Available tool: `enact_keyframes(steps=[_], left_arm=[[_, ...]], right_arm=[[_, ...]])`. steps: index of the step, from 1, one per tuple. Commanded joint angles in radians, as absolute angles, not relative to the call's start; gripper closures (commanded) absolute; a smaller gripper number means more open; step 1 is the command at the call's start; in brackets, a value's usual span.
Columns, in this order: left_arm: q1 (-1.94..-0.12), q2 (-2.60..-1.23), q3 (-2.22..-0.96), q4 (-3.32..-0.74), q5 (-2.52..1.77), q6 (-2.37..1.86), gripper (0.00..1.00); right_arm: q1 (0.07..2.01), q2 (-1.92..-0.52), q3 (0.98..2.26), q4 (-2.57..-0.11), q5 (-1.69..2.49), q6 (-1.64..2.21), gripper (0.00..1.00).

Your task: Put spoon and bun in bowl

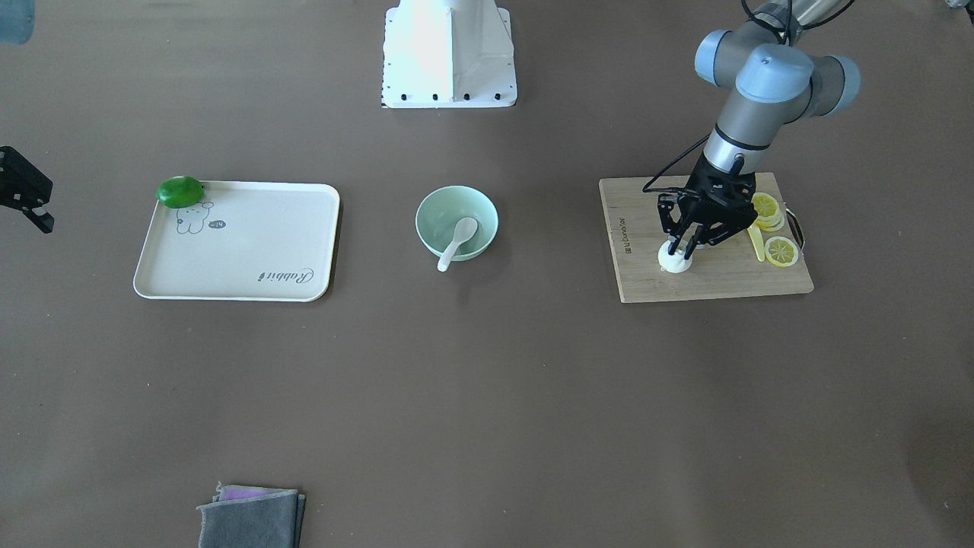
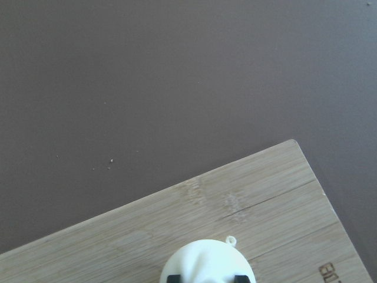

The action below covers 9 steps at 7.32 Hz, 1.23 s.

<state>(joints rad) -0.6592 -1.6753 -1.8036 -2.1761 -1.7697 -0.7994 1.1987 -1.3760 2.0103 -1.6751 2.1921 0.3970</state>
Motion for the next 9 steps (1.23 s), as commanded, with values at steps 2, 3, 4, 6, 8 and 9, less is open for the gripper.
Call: enact_keyframes(steps=[2, 3, 4, 6, 8, 9], left_arm=[[-0.657, -1.709, -1.923, -2.171, -1.772, -0.948, 1.0], [-0.635, -1.782, -1.919, -2.166, -1.77, -1.018, 1.0], [-0.599, -1.842, -1.913, -2.164, -1.769, -1.081, 1.0], [-0.47, -1.923, -1.895, -2.161, -1.645, -1.162, 1.0], [-0.385, -2.056, -1.788, -2.146, -1.559, -1.227, 1.0], [-0.371, -2.084, -1.772, -2.134, -1.539, -1.241, 1.0]], right_arm=[[1.2, -1.379, 2.01, -1.675, 2.192, 0.397, 0.0], [1.206, -1.397, 2.008, -1.677, 2.194, 0.391, 0.0], [1.213, -1.402, 2.006, -1.677, 2.194, 0.388, 0.0], [1.244, -1.423, 1.996, -1.677, 2.203, 0.306, 0.0], [1.304, -1.442, 1.958, -1.677, 2.239, 0.197, 0.0], [1.315, -1.445, 1.951, -1.677, 2.243, 0.186, 0.0]])
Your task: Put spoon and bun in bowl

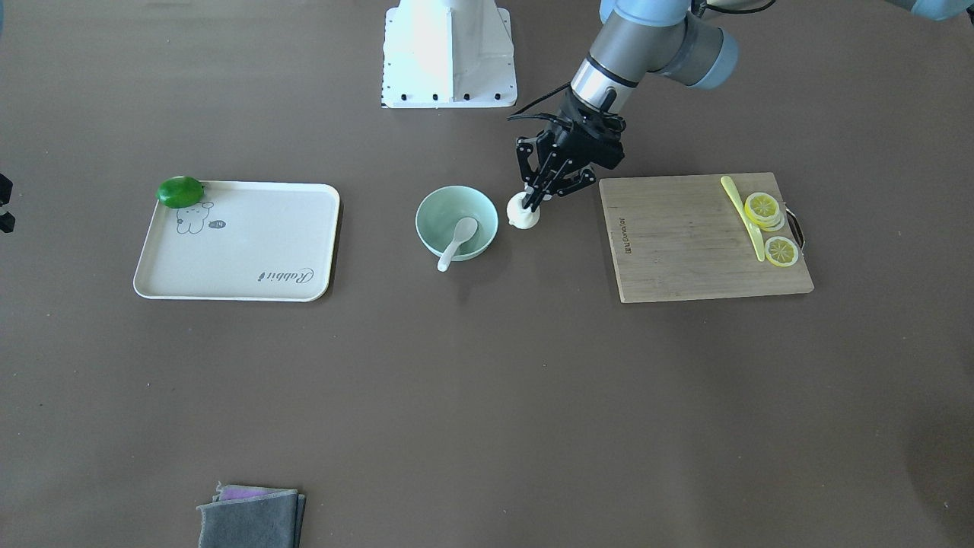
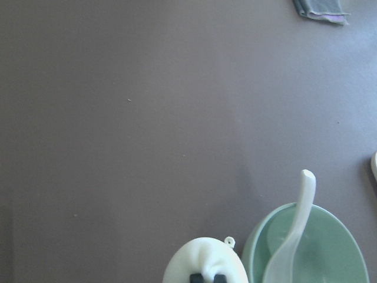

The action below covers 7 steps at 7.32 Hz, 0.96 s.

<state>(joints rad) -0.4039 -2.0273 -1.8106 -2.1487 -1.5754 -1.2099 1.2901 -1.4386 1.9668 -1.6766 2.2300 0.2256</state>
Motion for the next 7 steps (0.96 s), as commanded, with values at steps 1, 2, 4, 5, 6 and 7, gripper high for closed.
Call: enact_keyframes(steps=[1, 2, 4, 5, 6, 7], left_arm=[[-0.351, -2.086, -1.772, -2.134, -1.517, -1.243, 1.0], [-0.35, -2.086, -1.776, -2.134, -1.519, -1.259, 1.0], [-0.35, -2.083, -1.77, -2.134, -1.516, -1.267, 0.02], [-0.35, -2.08, -1.776, -2.129, -1.522, -1.261, 0.02], [-0.354, -2.083, -1.811, -2.087, -1.544, -1.24, 0.02], [-0.411, -2.076, -1.872, -1.956, -1.64, -1.165, 0.02]], right_arm=[[1.315, -1.445, 1.95, -1.677, 2.243, 0.187, 0.0], [1.315, -1.445, 1.95, -1.675, 2.241, 0.184, 0.0], [1.321, -1.474, 1.96, -1.672, 2.24, 0.18, 0.0], [1.348, -1.5, 1.948, -1.636, 2.237, 0.176, 0.0], [1.385, -1.509, 1.927, -1.628, 2.241, 0.108, 0.0], [1.416, -1.529, 1.915, -1.628, 2.244, 0.042, 0.0]])
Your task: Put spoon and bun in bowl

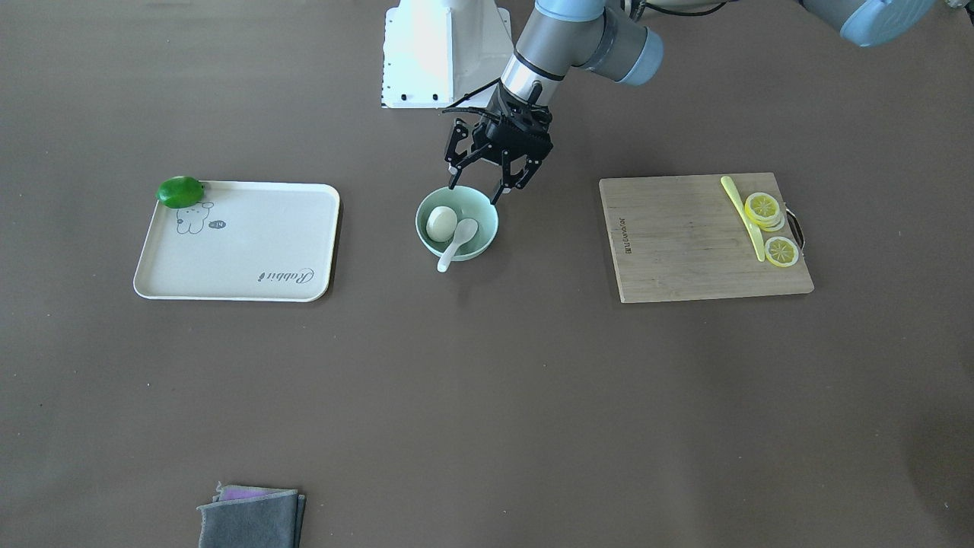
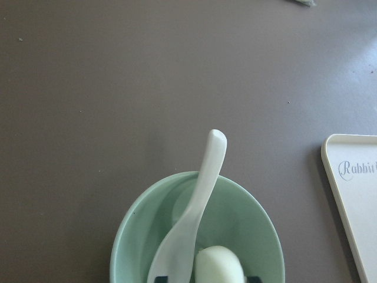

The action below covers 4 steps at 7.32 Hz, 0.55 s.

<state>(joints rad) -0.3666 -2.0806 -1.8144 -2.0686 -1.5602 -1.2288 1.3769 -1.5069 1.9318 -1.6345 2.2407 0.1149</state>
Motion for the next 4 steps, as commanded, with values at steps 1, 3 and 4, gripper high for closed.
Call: enact_keyframes(steps=[1, 3, 4], left_arm=[[-0.501, -2.069, -1.905, -1.845, -1.758, -1.041, 0.02], [-0.702, -1.966, -1.907, -1.752, -1.972, -0.739, 0.02], [-0.835, -1.901, -1.902, -1.746, -2.077, -0.609, 0.03]], right_arm=[[1.457, -1.542, 1.887, -1.629, 2.249, -0.018, 0.0], [1.573, -1.566, 1.786, -1.629, 2.356, -0.197, 0.0], [1.619, -1.597, 1.731, -1.628, 2.388, -0.271, 0.0]])
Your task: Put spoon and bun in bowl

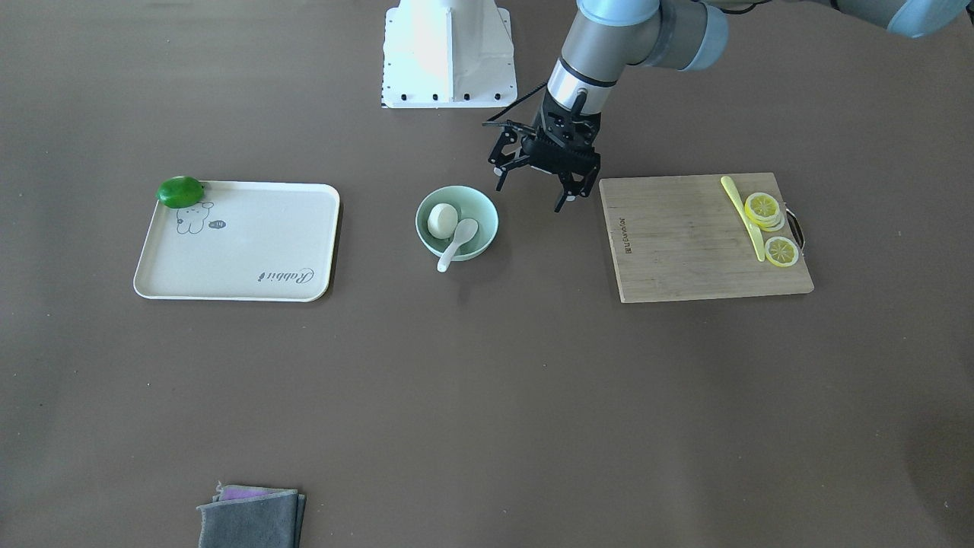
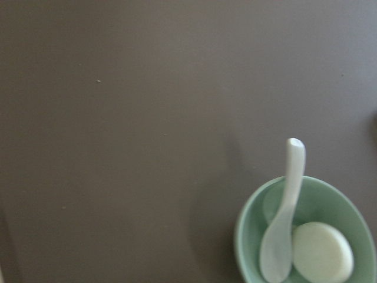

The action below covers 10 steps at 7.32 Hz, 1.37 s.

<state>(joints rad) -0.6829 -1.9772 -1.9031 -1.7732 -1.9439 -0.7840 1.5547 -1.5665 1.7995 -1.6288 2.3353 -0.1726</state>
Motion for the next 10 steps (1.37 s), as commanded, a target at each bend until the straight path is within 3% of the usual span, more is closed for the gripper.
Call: enact_keyframes(steps=[1, 5, 6, 10], left_arm=[[-0.974, -1.843, -1.899, -1.694, -2.17, -0.41, 0.03], [-1.414, -1.775, -1.898, -1.301, -2.191, 0.297, 0.02], [-1.434, -1.672, -1.893, -1.31, -2.187, 0.287, 0.02], [-1.529, -1.549, -1.818, -1.379, -2.194, 0.272, 0.02]], right_arm=[[1.649, -1.635, 1.714, -1.626, 2.391, -0.346, 0.0], [1.654, -1.71, 1.718, -1.62, 2.391, -0.334, 0.0], [1.652, -1.7, 1.718, -1.623, 2.376, -0.333, 0.0], [1.6, -1.677, 1.761, -1.652, 2.332, -0.111, 0.0]])
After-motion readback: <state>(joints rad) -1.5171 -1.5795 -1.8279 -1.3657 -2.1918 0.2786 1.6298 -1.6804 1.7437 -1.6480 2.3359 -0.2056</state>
